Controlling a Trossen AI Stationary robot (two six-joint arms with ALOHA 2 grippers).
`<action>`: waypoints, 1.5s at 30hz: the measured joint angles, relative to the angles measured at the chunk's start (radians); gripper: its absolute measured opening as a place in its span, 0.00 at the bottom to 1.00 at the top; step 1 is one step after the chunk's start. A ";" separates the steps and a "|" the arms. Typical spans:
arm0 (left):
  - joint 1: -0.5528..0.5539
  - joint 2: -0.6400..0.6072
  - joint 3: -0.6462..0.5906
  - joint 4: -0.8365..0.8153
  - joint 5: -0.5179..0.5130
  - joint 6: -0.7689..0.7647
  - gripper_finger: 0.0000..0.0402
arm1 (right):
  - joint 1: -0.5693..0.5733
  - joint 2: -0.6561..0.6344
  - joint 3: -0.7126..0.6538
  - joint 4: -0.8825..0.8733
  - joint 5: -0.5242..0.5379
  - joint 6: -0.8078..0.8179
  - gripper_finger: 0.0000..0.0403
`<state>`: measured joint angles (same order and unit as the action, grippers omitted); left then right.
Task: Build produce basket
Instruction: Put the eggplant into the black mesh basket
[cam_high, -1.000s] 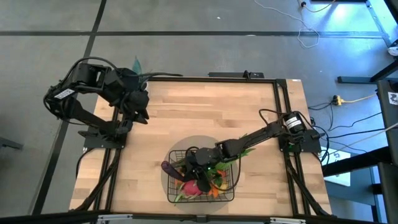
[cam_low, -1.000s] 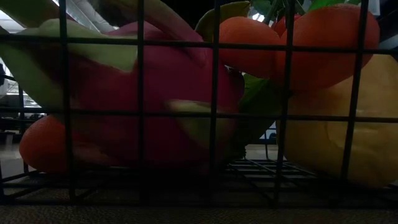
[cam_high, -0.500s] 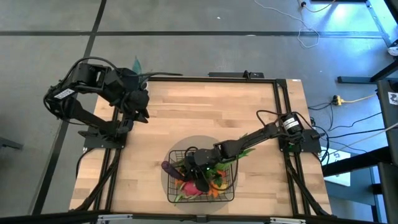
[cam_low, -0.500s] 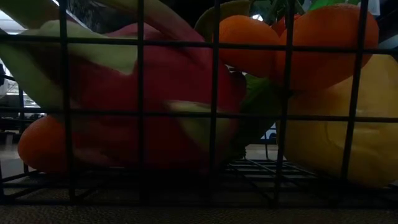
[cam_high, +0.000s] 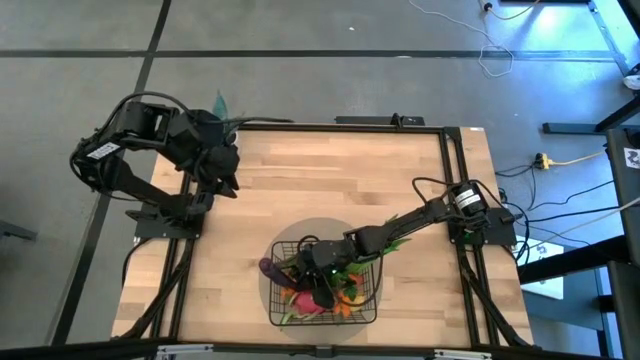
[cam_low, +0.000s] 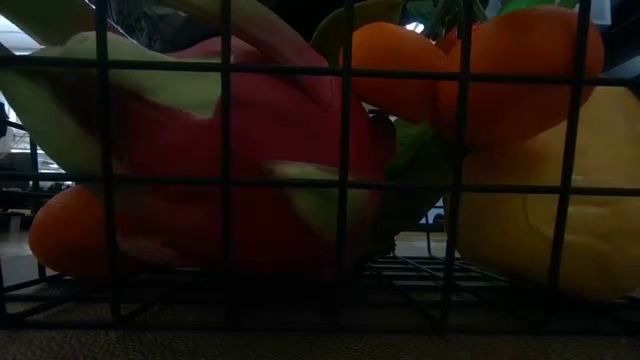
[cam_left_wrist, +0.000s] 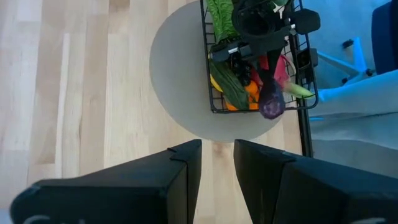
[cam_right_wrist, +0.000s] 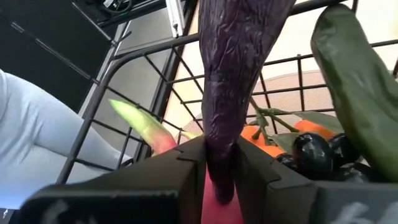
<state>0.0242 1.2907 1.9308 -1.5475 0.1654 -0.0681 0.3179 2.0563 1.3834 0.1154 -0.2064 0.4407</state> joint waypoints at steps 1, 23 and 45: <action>0.000 0.000 0.000 -0.004 0.000 0.000 0.21 | 0.000 0.000 0.000 0.000 0.004 0.001 0.15; 0.000 0.000 0.000 -0.024 0.000 0.000 0.21 | -0.004 0.000 0.000 0.037 -0.029 -0.004 0.19; 0.000 0.000 0.000 -0.024 0.001 0.000 0.21 | -0.006 -0.011 0.048 -0.056 -0.132 0.075 0.26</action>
<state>0.0244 1.2907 1.9311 -1.5711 0.1661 -0.0677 0.3119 2.0457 1.4310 0.0592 -0.3386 0.5152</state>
